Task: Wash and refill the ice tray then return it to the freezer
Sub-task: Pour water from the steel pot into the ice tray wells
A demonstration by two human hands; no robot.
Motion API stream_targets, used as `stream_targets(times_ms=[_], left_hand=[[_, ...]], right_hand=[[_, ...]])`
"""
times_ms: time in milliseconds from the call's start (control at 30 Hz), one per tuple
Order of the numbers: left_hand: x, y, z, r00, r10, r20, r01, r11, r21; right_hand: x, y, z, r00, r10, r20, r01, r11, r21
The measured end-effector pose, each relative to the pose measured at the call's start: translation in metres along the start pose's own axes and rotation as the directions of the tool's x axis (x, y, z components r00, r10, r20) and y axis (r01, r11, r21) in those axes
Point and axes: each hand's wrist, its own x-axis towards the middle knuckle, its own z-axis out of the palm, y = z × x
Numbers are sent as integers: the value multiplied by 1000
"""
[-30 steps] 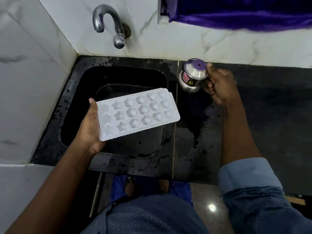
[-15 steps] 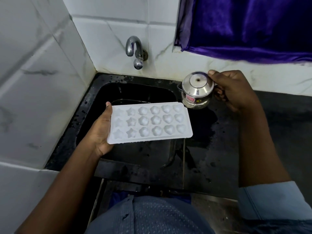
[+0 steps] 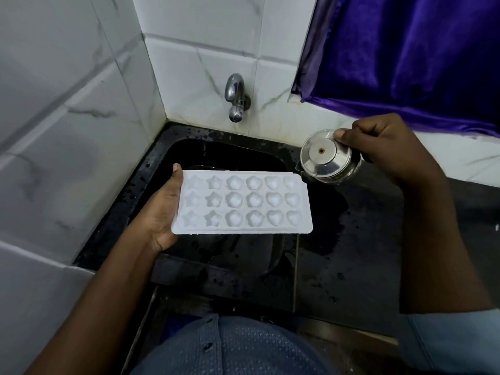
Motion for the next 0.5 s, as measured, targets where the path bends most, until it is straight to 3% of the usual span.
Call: stream_targets(times_ms=[500], left_hand=[[-6, 0, 1, 999, 2, -37, -2, 1000, 7]], right_hand=[[8, -5, 1, 992, 58, 112, -37, 983, -181]])
